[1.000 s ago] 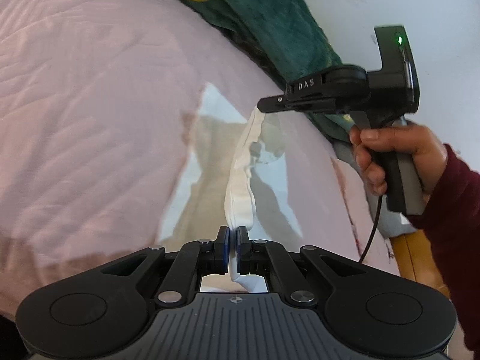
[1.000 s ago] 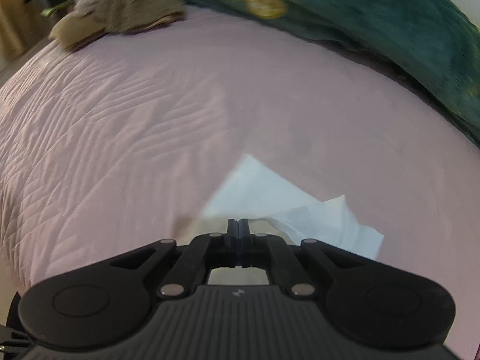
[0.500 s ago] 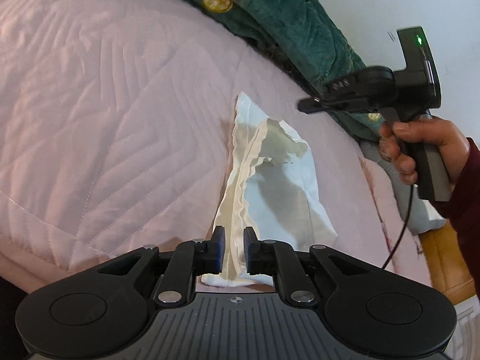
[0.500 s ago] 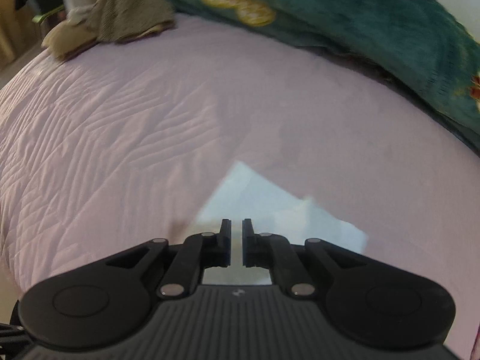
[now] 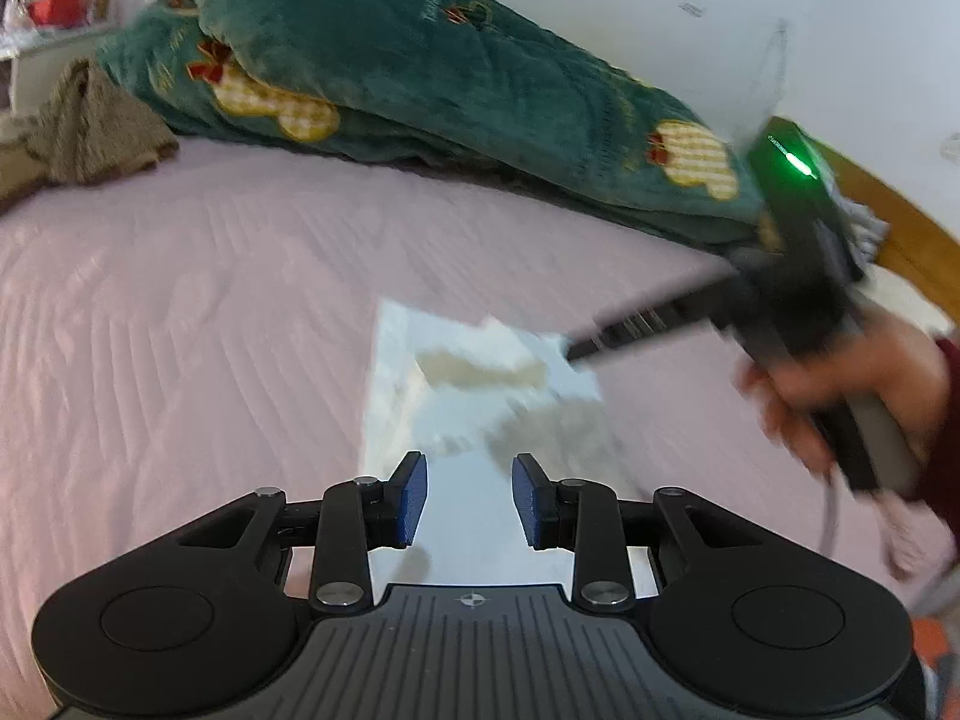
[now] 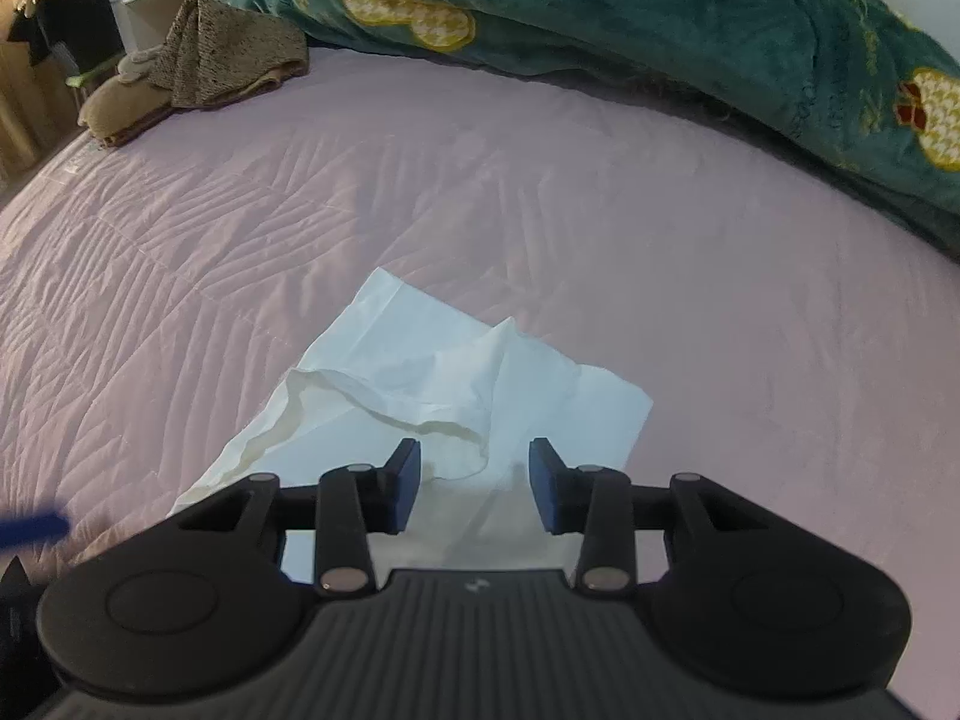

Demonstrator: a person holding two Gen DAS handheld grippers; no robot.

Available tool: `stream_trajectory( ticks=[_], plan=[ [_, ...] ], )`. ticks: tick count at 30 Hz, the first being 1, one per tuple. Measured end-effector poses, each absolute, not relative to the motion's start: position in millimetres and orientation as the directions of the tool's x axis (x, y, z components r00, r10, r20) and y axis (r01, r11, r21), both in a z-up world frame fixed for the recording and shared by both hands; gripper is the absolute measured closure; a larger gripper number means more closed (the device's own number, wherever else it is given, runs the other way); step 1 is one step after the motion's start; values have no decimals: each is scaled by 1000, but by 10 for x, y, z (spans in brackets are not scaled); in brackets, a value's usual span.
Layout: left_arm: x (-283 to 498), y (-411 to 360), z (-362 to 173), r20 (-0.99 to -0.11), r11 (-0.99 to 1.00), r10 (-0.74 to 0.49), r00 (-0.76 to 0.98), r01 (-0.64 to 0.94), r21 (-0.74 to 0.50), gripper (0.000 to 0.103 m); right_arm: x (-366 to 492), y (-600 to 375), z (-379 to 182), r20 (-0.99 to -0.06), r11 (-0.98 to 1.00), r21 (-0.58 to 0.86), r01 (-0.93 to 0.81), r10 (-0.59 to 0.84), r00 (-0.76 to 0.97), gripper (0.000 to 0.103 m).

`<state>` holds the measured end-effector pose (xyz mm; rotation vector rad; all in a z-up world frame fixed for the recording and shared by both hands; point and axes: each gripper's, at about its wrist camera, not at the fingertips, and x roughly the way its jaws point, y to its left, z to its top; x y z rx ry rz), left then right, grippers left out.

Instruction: Fold clothes

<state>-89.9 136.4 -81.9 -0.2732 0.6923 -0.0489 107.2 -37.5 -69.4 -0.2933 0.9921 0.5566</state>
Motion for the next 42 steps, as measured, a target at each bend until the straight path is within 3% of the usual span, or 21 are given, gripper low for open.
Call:
stream_trajectory(
  ticks=[7, 14, 24, 35, 36, 38, 39, 42],
  plan=[
    [-63, 1212, -696, -673, 984, -91, 734, -36, -172, 70, 1272, -426, -927, -860, 784, 48, -619, 347, 373, 62],
    [643, 926, -939, -765, 986, -104, 636, 168, 5, 70, 1434, -497, -1114, -868, 762, 113, -637, 388, 310, 61],
    [929, 610, -1196, -819, 896, -127, 560, 419, 148, 70, 1462, -620, -1180, -869, 725, 142, -675, 417, 266, 59],
    [1036, 382, -1226, -813, 845, -107, 573, 483, 228, 67, 1639, -820, -1220, -864, 782, 156, -603, 404, 300, 56],
    [1065, 366, -1242, -813, 847, -104, 573, 480, 230, 69, 1658, -854, -1237, -863, 790, 162, -591, 403, 303, 56],
    [1121, 335, -1272, -813, 849, -97, 575, 474, 234, 81, 1692, -922, -1250, -857, 802, 176, -570, 410, 312, 56],
    [1152, 329, -1296, -816, 852, -95, 570, 470, 229, 95, 1715, -950, -1255, -852, 809, 184, -558, 415, 320, 56],
    [1183, 342, -1340, -815, 859, -105, 570, 465, 214, 97, 1765, -990, -1295, -842, 815, 202, -543, 428, 328, 60]
  ],
)
